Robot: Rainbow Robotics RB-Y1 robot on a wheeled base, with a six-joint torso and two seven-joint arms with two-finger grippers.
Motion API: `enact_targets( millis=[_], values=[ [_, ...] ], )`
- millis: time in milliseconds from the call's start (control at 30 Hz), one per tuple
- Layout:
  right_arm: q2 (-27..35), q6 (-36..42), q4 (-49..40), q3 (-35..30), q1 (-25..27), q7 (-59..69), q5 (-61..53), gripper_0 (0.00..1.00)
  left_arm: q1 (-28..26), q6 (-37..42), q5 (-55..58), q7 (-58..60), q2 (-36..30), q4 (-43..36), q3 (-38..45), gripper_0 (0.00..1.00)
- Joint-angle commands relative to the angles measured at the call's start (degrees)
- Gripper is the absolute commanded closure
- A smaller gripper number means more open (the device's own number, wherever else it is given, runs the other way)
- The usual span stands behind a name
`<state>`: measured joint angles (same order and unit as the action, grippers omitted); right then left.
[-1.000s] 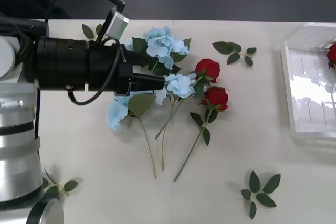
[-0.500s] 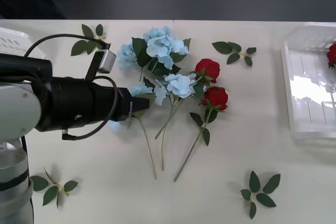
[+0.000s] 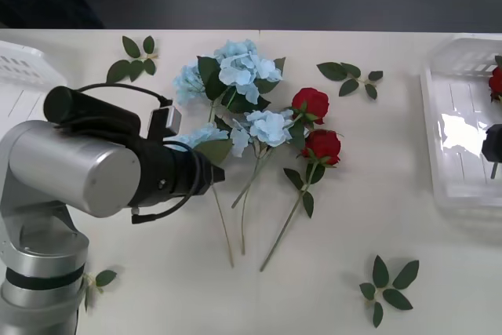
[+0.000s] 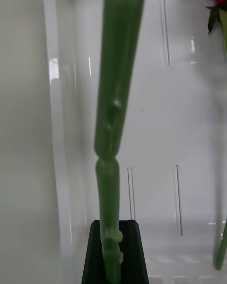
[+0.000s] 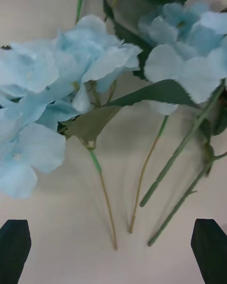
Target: Put the red flowers into the right box and the blue flowers into the left box
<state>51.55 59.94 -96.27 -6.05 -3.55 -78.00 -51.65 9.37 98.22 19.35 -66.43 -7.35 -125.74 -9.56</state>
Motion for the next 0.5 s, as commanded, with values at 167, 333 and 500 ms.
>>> enact_targets(
  millis=[167, 333, 500],
  values=[
    [-3.30, 3.78, -5.95, -0.37, -1.29, 9.27, 9.90, 1.00, 1.70, -0.13, -6.87, 5.26, -0.21, 4.89, -5.03, 0.00],
    [-5.41, 4.05, -7.35, -0.37, -1.29, 11.38, 13.51, 1.00, 2.05, -0.49, -9.59, 5.61, 0.49, 7.79, -7.23, 0.00],
    [-5.67, 5.28, -7.88, -0.37, -1.29, 12.08, 15.26, 0.66, 2.05, -2.60, -11.79, 5.79, 2.34, 10.86, -8.99, 0.00]
  ],
)
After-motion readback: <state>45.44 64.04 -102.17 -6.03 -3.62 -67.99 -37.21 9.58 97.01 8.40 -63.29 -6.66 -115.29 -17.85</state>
